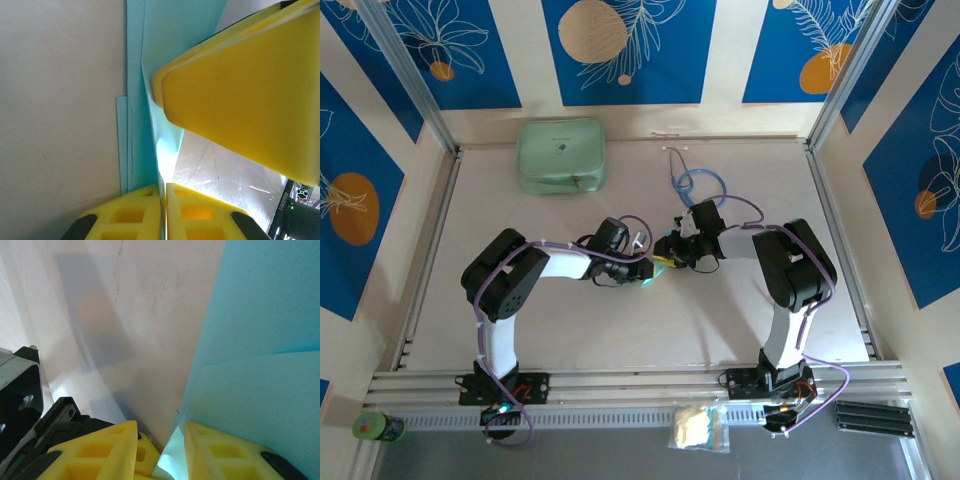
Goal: Fold a paper plane with a square sheet of paper (pick it up from the middle)
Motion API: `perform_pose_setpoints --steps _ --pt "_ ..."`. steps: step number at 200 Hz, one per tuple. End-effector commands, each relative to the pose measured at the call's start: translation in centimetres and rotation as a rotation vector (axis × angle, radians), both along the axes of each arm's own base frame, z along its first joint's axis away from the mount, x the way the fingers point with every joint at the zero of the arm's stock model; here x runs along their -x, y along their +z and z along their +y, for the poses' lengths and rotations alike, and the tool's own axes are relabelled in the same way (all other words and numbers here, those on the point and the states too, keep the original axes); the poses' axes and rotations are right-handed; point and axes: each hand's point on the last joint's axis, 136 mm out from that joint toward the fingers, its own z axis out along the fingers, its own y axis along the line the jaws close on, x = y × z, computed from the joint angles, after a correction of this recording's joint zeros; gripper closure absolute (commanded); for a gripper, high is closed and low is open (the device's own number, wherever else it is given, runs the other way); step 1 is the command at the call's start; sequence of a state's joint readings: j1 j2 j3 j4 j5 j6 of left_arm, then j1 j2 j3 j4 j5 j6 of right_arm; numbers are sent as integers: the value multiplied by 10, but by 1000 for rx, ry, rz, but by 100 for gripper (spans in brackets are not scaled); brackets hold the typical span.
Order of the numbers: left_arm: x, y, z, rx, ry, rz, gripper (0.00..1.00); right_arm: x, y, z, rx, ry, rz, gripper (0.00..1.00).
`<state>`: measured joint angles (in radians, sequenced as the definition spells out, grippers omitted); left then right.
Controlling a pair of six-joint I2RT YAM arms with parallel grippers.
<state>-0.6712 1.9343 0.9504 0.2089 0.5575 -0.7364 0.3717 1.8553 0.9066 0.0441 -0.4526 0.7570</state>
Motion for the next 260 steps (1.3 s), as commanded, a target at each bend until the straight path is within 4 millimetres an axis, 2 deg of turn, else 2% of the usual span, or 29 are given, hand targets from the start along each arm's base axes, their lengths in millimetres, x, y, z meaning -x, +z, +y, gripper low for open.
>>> perform_pose_setpoints --steps 1,24,66,112,156,212,260 --pt "9 -30 17 -75 27 77 90 2 20 -5 -12 13 -63 68" --pt "9 -32 17 -72 36 82 90 9 19 -11 -14 -2 -70 68" --pt "9 -35 18 -70 44 89 90 24 5 -6 -24 17 -26 68" --pt "10 -36 19 -71 46 93 90 15 4 4 -44 40 -23 68" --pt "10 -36 19 -71 45 97 90 13 -1 4 -29 36 -5 69" --pt "10 -37 19 -71 44 100 90 4 12 7 -37 48 -50 69" --pt "10 -39 20 -71 46 103 90 4 -1 11 -18 54 -10 72"
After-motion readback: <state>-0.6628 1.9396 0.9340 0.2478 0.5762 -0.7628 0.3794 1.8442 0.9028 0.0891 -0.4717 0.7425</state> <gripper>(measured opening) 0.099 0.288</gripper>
